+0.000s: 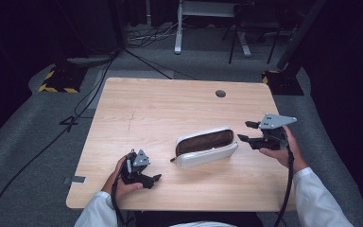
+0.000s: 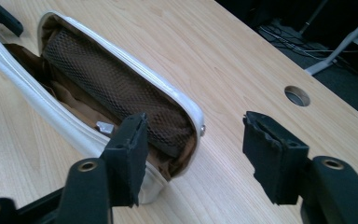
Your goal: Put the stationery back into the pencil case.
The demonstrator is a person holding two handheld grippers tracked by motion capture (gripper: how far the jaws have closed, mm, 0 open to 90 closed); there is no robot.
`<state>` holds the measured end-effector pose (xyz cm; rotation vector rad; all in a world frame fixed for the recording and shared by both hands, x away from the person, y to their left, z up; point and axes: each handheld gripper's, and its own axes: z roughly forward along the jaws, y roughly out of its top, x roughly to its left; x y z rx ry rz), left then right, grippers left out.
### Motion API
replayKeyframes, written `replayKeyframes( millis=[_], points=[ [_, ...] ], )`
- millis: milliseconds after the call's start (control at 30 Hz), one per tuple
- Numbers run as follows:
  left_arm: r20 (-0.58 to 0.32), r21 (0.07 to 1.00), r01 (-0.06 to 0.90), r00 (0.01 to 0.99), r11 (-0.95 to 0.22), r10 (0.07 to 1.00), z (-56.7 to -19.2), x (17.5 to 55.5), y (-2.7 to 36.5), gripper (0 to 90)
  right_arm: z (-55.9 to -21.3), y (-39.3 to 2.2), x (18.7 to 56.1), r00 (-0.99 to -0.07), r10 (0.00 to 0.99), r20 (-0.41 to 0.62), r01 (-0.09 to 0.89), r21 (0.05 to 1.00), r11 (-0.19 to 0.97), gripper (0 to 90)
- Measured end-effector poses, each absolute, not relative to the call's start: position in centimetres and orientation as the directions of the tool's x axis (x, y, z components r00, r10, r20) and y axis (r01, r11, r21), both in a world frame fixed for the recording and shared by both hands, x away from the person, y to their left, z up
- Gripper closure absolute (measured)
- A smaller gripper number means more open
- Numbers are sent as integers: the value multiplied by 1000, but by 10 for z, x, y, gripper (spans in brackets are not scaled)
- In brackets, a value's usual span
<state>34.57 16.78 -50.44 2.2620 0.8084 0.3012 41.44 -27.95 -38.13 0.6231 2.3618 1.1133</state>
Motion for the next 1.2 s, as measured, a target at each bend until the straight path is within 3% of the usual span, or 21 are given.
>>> replayKeyframes(
  millis=[400,1200],
  points=[
    [-17,689,464,778,-556,629,-504,346,168,146,-387,-301,408,-752,621,-220,250,777,578,312],
    [-16,689,464,778,-556,629,-504,346,168,146,-429,-336,384,-696,667,-268,335,700,631,285]
  ],
)
